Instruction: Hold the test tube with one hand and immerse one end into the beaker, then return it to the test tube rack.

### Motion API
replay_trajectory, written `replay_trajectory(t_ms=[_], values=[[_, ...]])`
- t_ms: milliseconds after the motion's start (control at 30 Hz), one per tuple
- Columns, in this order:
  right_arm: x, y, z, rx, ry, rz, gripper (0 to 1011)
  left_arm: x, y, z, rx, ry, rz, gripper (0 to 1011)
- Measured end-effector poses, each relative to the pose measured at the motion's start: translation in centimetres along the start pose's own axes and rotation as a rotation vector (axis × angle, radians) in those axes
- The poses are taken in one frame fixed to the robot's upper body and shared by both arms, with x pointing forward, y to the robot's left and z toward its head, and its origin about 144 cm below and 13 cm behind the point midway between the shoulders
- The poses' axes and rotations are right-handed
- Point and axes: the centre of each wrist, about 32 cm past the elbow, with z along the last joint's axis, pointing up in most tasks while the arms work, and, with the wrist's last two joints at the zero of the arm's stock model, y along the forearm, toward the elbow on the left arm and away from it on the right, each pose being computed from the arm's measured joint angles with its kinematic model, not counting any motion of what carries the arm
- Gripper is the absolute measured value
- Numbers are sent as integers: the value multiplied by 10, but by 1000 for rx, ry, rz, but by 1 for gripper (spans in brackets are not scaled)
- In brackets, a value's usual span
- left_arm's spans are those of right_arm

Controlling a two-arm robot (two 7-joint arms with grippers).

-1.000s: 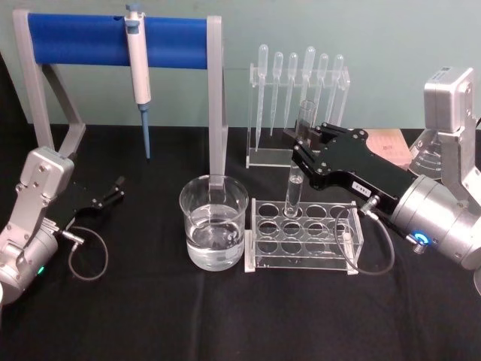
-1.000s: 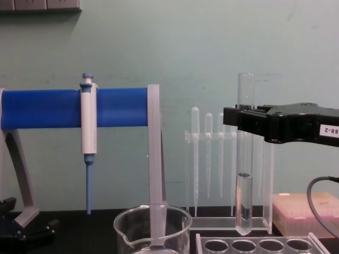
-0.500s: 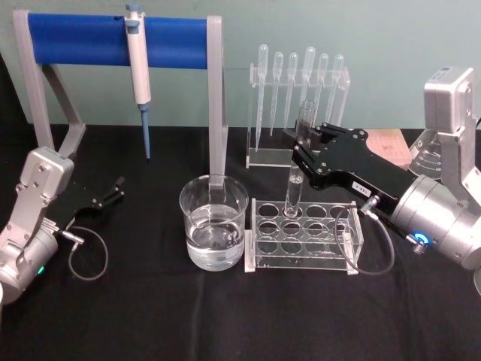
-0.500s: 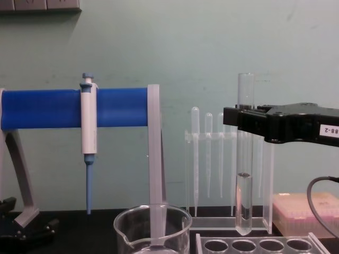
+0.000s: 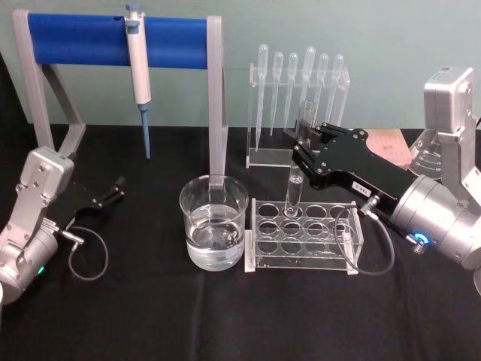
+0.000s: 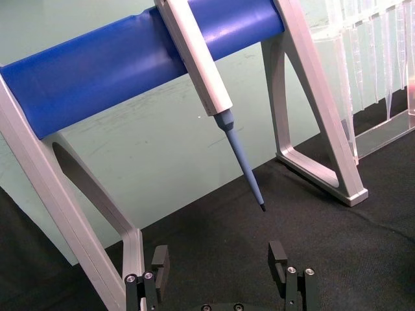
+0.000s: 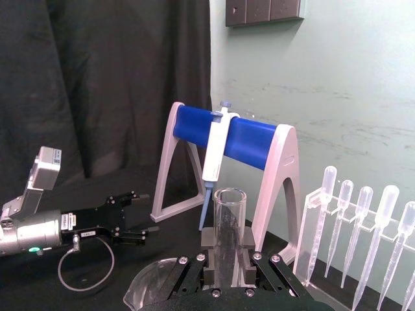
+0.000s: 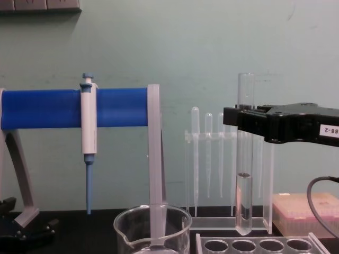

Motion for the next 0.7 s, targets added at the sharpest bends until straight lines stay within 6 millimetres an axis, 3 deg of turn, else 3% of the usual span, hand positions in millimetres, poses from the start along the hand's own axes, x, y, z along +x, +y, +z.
replay_trajectory(t_ms=[700], values=[[0, 0, 0, 0, 0, 0, 225, 0, 0, 0, 0, 0, 0, 1000]])
